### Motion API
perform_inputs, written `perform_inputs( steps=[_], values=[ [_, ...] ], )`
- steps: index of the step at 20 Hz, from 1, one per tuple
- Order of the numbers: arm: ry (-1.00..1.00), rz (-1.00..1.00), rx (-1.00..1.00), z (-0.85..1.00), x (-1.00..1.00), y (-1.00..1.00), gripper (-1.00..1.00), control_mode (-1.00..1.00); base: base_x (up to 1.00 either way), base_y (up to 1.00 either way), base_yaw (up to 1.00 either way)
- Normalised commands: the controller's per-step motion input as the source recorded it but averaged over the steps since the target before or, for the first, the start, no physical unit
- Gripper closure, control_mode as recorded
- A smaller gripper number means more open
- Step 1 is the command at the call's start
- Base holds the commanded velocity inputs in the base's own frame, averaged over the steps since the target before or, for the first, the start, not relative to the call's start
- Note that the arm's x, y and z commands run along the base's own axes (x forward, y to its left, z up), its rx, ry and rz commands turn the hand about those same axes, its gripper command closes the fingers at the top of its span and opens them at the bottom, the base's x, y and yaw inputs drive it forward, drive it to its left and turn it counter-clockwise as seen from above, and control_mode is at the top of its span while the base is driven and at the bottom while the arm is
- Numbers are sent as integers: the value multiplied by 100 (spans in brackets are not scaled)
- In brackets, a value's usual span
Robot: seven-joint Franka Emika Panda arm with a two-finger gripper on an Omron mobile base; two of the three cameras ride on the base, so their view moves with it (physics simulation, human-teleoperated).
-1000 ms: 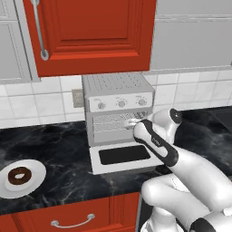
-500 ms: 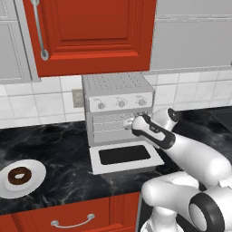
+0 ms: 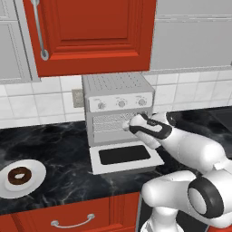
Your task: Pick up the bagel from the plate, place it on the toaster oven rack, close the door, and set the timer.
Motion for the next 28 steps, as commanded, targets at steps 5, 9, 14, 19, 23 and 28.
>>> perform_inputs(
  steps=[5, 9, 14, 19, 23, 28],
  values=[
    [-1, -1, 2, -3, 24, 0, -100, -100, 0, 0, 0],
    [0, -2, 5, -10, 22, 0, -100, -100, 0, 0, 0],
    [0, -5, 4, -23, 25, 7, -100, -100, 0, 0, 0],
    [0, -7, 2, -31, 24, 17, -100, -100, 0, 0, 0],
    [-3, -8, 1, -27, 23, 14, -100, -100, 0, 0, 0],
    [-11, -10, 0, -15, 19, 3, -100, -100, 0, 0, 0]
  ],
)
